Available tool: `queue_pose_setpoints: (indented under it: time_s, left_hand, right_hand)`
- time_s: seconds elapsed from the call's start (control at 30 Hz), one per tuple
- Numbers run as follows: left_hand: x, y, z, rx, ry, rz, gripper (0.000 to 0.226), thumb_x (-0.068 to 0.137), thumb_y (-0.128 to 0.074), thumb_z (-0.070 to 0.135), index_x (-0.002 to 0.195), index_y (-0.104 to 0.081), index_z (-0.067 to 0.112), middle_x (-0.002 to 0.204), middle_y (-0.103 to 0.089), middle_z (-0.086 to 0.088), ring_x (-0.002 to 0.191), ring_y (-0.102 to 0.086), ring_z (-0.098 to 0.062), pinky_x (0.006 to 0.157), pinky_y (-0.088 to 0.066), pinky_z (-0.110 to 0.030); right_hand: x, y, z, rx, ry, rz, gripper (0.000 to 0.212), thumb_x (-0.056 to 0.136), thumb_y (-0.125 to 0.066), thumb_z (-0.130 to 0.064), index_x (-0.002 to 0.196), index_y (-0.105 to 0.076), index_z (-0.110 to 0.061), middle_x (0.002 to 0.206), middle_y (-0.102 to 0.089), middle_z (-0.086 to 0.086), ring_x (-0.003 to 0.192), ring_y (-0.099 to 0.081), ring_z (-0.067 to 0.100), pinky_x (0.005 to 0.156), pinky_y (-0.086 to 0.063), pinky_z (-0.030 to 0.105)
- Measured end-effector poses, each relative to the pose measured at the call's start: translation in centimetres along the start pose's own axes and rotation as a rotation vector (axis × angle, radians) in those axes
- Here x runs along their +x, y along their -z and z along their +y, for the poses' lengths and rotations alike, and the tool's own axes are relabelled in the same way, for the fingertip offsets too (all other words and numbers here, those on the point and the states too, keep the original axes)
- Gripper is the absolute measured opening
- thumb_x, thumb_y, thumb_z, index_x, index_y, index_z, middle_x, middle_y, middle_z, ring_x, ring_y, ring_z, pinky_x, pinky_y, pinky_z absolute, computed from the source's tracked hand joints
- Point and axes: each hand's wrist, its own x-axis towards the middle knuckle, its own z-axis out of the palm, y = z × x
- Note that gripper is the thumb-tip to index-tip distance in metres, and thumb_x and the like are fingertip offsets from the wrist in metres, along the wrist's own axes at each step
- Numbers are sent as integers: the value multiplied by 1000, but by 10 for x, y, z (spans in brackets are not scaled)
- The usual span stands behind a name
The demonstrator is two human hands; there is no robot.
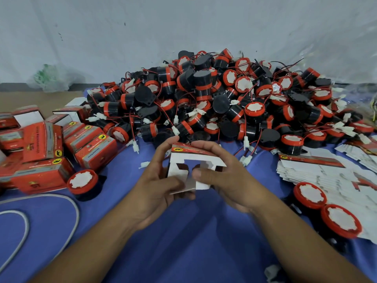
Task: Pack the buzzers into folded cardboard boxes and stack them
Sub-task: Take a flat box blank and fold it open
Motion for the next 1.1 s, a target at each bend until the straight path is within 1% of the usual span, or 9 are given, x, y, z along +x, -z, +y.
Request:
queue_pose_setpoints:
  time_s: [0.13,0.27,0.33,0.47,0.63,0.7,0.83,1.0,1.1]
  left_hand:
    - [-1,-4,-3,10,2,15,88,73,-57,-14,140,-46,43,111,-68,-13,96,-62,-36,70,-55,-43]
    - [-2,-7,-4,15,-9,35,94,70,-58,-15,143,-39,42,110,-69,-13,94,-67,-31,76,-57,-44]
    - [-4,-8,-3,11,-6,39,97,68,-67,-13,140,-41,48,98,-69,-16,82,-67,-29,71,-57,-41]
    - [-5,-9,2,-39,28,-38,111,52,-99,23,141,-37,50,127,-65,-16,105,-64,-39,87,-54,-60]
    - [-1,-12,2,-67,23,143,81,69,-83,23,140,-44,27,114,-72,-10,96,-72,-28,68,-60,-37]
    - [-1,-12,-1,-60,13,178,64,77,-71,11,135,-49,27,116,-71,-12,95,-72,-29,65,-60,-35]
    - [0,-5,2,-103,40,201,52,78,-68,16,126,-57,32,100,-74,-5,87,-73,-24,66,-60,-32]
    - [-3,-1,11,-162,130,100,66,80,-76,10,135,-53,40,107,-70,-14,87,-70,-33,61,-59,-35]
    - [-5,0,18,-221,160,59,75,67,-86,30,135,-55,41,122,-62,-25,95,-59,-41,57,-57,-38]
  right_hand:
    - [0,-2,0,-48,7,117,48,74,-81,-16,119,-65,-24,116,-72,1,103,-70,20,78,-55,27]
    - [2,0,6,-570,146,318,37,85,-79,-26,117,-63,-35,114,-68,-10,102,-64,7,82,-55,25]
    - [3,0,8,-592,189,379,28,86,-74,-32,112,-66,-39,113,-67,-8,100,-64,6,82,-52,27]
    - [3,2,6,-599,263,371,22,83,-67,-41,99,-60,-55,113,-63,-16,108,-60,2,88,-48,21]
    - [1,0,5,-712,282,286,48,72,-65,-61,116,-59,-41,129,-47,-4,117,-48,-3,94,-41,9]
    - [0,-3,7,-698,279,184,53,72,-68,-58,121,-55,-42,137,-40,-5,128,-42,-1,100,-43,17]
    - [-2,-4,7,-466,231,57,54,76,-75,-45,126,-55,-51,150,-30,-16,138,-40,6,95,-54,28]
    - [3,1,8,-305,225,128,42,82,-74,-18,115,-67,-43,138,-50,-11,121,-58,22,89,-56,40]
    - [4,3,9,-278,222,128,43,82,-70,-16,112,-68,-48,139,-48,-12,118,-61,18,87,-54,37]
